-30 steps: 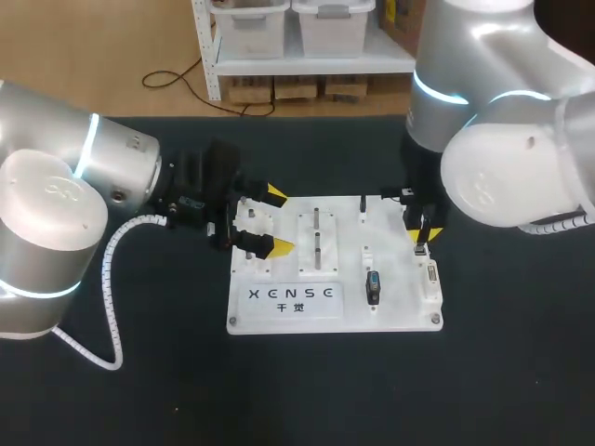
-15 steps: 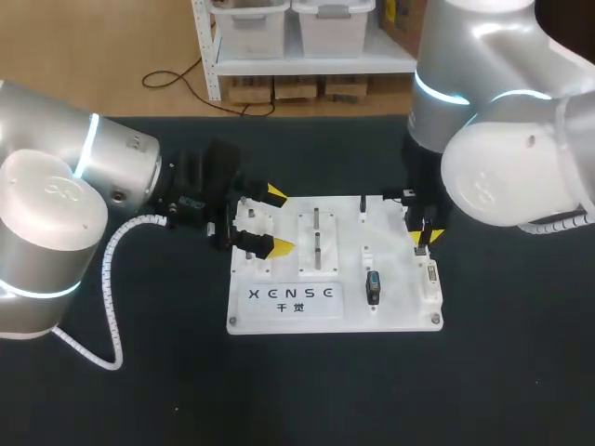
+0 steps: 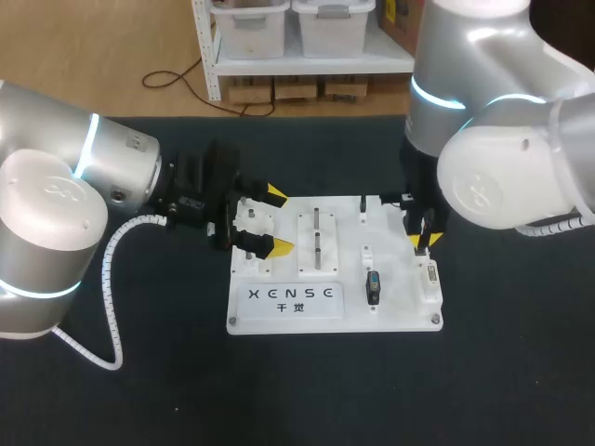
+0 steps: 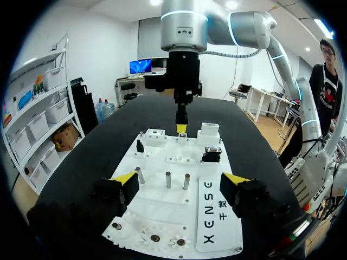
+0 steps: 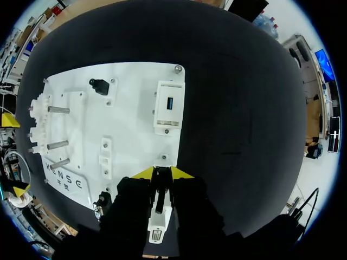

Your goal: Insert the Ethernet cable into its matching sockets.

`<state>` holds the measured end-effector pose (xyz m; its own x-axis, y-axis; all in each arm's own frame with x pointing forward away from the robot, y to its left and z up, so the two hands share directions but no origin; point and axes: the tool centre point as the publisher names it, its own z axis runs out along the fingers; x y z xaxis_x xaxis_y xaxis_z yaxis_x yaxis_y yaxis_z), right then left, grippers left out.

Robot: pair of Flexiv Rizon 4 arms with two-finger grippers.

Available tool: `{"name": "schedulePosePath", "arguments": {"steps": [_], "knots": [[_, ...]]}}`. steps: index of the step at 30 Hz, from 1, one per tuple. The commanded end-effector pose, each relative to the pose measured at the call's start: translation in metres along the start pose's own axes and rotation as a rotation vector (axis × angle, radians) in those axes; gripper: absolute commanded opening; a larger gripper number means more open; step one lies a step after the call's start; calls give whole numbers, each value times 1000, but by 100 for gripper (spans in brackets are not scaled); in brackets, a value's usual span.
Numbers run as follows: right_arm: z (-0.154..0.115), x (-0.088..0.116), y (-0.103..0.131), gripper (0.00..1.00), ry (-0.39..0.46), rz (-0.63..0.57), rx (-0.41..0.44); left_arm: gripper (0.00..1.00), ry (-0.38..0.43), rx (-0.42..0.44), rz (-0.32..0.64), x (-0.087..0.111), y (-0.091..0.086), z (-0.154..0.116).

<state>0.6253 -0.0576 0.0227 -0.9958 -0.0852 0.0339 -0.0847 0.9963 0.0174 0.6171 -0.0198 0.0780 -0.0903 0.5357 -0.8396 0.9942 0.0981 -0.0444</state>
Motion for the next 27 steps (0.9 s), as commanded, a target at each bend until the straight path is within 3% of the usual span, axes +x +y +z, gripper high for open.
{"name": "schedulePosePath", "arguments": {"steps": [1,16,22,25,26,27], "knots": [[6,0,2,0,6,1,3,100,0,1,0,1,1,1],[25,-2,-3,0,14,1,25,100,0,1,0,1,1,1],[23,-5,-3,0,6,5,30,100,0,1,0,1,1,1],[16,-6,-1,0,-11,-20,-8,100,0,1,0,1,1,1],[12,-5,0,35,-19,-28,-11,100,0,1,0,1,1,1],[12,-5,0,100,-19,-28,-11,100,0,1,0,1,1,1]]}}
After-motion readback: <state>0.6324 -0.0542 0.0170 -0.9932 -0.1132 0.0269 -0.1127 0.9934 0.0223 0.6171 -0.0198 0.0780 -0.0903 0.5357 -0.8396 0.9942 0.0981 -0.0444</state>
